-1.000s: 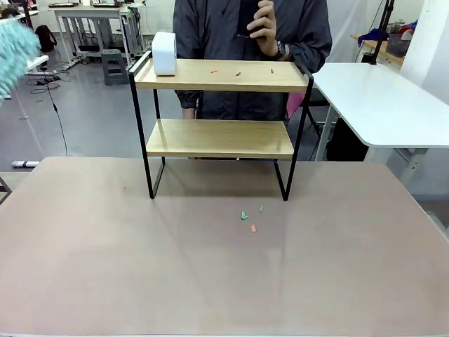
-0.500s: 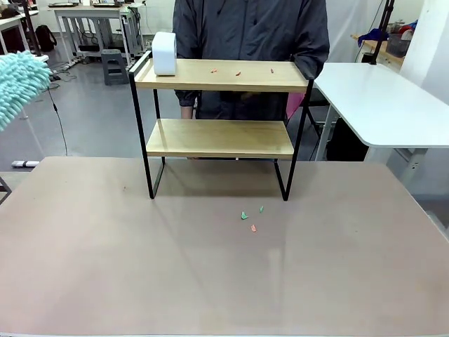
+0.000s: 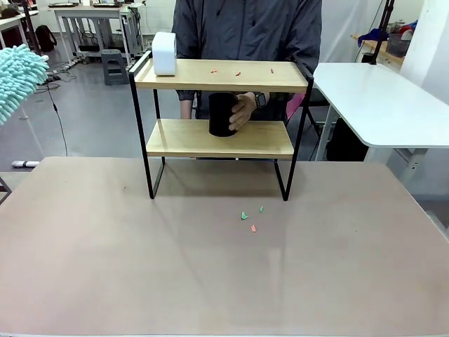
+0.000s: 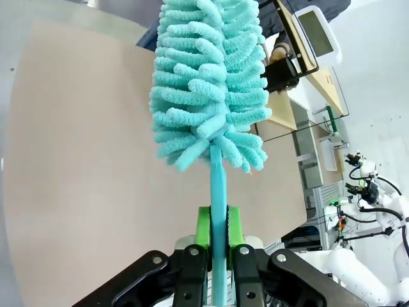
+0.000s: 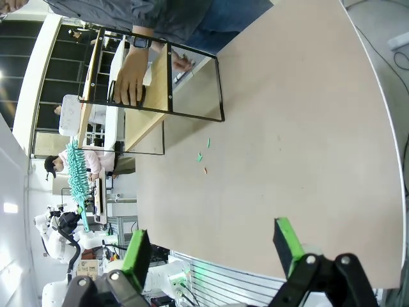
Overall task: Clean the shelf.
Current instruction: Clean the remaining tier of the Shelf with the Duster once objects are removed.
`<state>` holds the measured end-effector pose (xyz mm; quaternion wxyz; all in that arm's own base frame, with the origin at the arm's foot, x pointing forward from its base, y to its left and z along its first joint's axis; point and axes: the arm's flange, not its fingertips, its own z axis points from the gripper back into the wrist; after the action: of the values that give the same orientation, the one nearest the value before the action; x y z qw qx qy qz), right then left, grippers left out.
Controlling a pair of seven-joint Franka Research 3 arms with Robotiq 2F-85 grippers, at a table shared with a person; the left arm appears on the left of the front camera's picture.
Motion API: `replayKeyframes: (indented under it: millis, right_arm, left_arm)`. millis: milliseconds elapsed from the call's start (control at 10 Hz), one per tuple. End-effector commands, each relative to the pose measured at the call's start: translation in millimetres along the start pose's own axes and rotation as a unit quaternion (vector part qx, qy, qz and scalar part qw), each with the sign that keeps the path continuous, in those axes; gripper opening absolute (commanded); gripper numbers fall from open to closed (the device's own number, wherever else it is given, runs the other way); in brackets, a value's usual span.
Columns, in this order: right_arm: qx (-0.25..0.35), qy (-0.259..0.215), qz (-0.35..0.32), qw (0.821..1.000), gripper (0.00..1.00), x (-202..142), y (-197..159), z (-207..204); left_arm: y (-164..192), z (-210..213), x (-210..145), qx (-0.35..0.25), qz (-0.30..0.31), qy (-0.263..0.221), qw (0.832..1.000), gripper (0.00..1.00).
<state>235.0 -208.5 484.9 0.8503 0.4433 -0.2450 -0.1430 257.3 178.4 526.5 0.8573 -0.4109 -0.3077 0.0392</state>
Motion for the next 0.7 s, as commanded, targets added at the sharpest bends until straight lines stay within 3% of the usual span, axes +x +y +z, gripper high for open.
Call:
replayKeyframes:
  millis: [0,600]
  right_arm:
    - [0.011,-0.007,0.011,1.000,1.00,2.1,0.4,0.3]
    - [0.011,-0.007,0.011,1.000,1.00,2.1,0.4,0.3]
  left_arm:
    - [2.2,-0.4,-1.8,-0.001,-0.009,-0.002,1.000,0.12]
    - [2.2,-0.4,-1.8,-0.001,-0.009,-0.002,1.000,0.12]
